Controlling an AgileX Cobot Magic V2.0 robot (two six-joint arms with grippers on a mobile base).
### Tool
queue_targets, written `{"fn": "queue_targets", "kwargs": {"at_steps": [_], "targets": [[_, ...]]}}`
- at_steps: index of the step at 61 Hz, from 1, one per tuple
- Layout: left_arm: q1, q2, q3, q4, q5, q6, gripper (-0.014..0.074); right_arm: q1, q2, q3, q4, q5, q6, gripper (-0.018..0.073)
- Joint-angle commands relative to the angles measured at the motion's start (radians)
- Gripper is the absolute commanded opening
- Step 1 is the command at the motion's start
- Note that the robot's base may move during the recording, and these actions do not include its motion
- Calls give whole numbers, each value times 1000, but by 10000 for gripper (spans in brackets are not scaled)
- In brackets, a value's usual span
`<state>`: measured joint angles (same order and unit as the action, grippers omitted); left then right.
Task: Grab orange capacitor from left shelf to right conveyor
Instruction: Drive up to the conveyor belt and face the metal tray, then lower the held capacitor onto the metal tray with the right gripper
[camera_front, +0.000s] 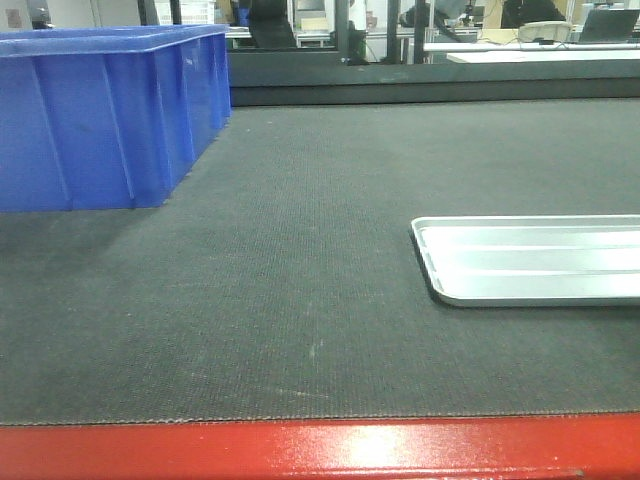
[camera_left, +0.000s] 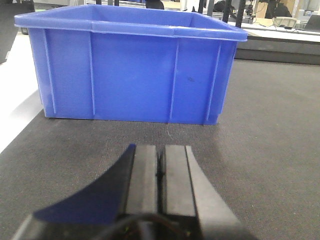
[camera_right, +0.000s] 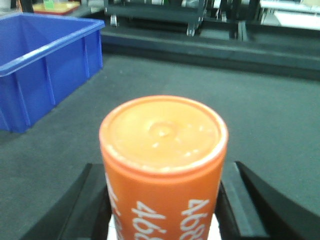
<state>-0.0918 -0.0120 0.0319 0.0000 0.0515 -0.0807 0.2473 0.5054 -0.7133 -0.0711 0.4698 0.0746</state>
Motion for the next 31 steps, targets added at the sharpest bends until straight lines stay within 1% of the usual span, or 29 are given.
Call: {"fn": "queue_targets", "kwargs": {"at_steps": [1,5,12,21,31], "targets": [[-7,-19,-5,0,-89,-1,-105,-3,134,-75,-3,-117,-4,158],[-7,-19,-5,0,-89,-1,-105,-3,220,-73,-3,-178,-4,158],[-7,-19,-5,0,-89,-1,-105,-3,328,-20,-3,-368,-4,158],[-7,-19,-5,0,-89,-1,-105,-4,420,107,-3,-659,-4,158],[-7,-19,-5,0,-89,-1,-105,-42,515,265,-3,-995,-4,158]]}}
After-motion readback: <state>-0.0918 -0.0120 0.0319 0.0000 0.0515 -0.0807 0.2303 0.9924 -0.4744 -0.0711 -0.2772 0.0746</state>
